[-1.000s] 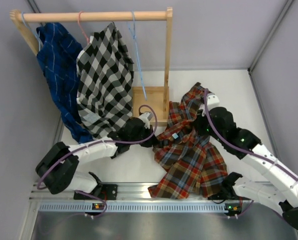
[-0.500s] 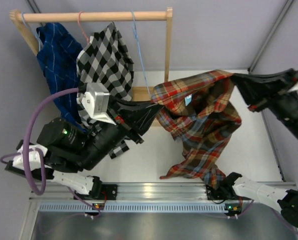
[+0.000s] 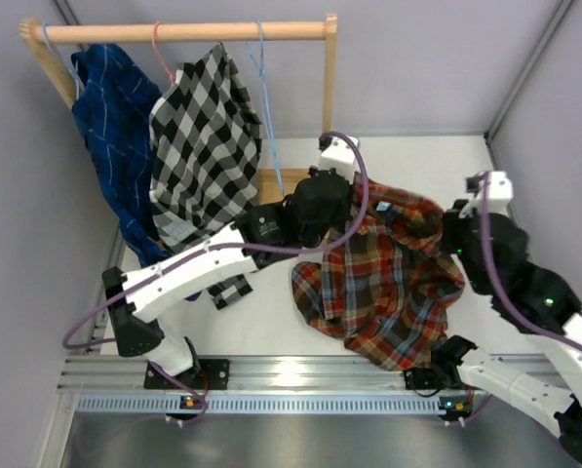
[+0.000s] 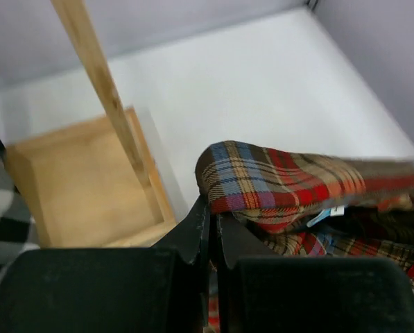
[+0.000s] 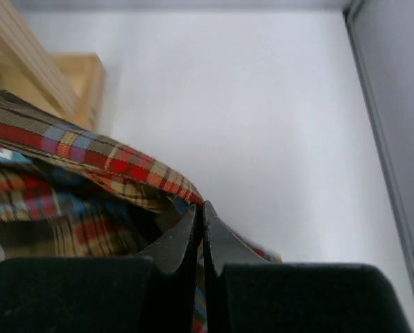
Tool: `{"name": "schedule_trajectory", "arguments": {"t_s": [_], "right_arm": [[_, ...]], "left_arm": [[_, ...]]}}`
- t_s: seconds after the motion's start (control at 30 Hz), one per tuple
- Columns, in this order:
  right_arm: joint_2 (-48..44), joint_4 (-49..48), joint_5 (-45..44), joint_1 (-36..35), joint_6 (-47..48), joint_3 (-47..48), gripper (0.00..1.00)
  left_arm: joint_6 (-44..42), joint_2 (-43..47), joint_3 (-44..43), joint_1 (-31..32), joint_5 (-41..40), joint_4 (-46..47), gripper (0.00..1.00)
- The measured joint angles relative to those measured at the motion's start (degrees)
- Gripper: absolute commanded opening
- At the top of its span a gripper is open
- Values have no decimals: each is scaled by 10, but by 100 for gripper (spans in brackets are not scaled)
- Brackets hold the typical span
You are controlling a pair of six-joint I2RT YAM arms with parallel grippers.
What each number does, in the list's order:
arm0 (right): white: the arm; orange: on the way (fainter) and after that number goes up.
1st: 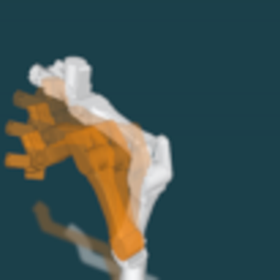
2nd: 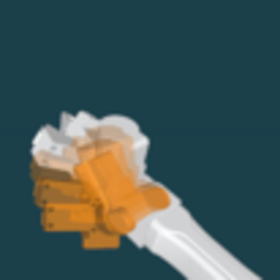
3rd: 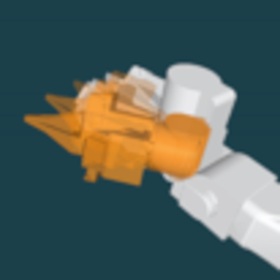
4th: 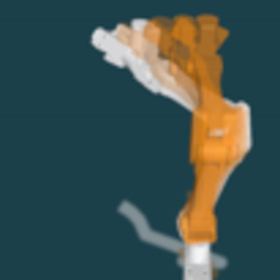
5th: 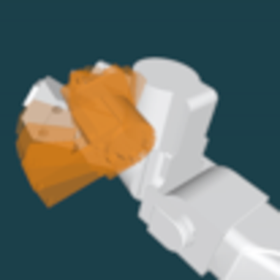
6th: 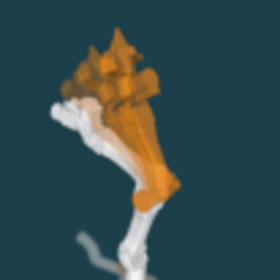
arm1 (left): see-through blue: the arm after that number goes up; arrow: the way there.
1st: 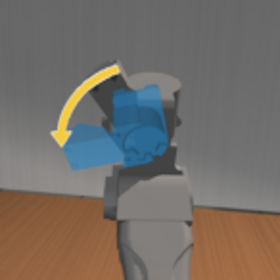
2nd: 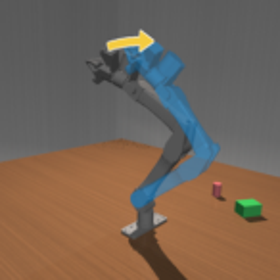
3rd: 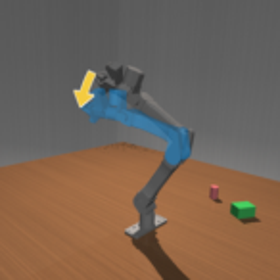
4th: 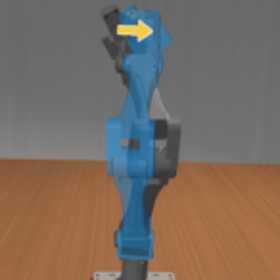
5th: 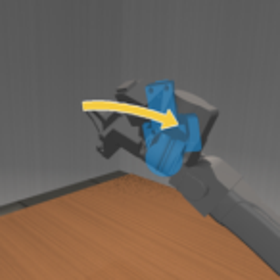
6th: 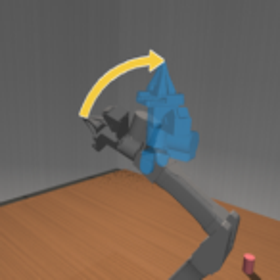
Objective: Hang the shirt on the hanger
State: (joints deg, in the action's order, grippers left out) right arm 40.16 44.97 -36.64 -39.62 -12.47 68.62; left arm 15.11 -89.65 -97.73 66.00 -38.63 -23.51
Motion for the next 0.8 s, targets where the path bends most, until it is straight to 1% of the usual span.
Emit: {"name": "schedule_trajectory", "arguments": {"t_s": [0.07,0.1,0.17,0.27,0.33,0.37,0.4,0.47,0.5,0.6,0.67,0.77,0.8], "right_arm": [[0,16,-13,1,-30,-69,0],[-2,17,-12,2,-45,-98,0],[-6,15,2,4,-71,-144,0],[-6,15,30,7,-99,-198,8],[-5,13,57,7,-110,-221,28],[-8,12,73,8,-112,-229,39],[-13,9,93,8,-108,-233,56],[-30,-6,131,8,-89,-237,62],[-38,-17,146,8,-74,-237,67],[-48,-63,194,8,-22,-235,69],[-31,-91,236,9,16,-234,68],[38,-116,310,9,76,-221,65],[66,-125,333,9,94,-217,62]], "left_arm": [[54,-7,60,-49,66,6,0],[75,-8,100,-62,90,15,0],[105,-10,176,-73,139,27,0],[135,-17,288,-77,215,63,0],[148,-24,339,-78,264,74,0],[150,-27,351,-78,280,78,0],[153,-30,359,-78,295,82,0],[154,-32,363,-78,318,93,0],[154,-31,363,-78,323,102,0],[154,-25,364,-78,337,124,0],[155,-15,366,-78,340,131,0],[155,8,372,-80,346,135,0],[155,17,374,-81,346,136,0]]}}
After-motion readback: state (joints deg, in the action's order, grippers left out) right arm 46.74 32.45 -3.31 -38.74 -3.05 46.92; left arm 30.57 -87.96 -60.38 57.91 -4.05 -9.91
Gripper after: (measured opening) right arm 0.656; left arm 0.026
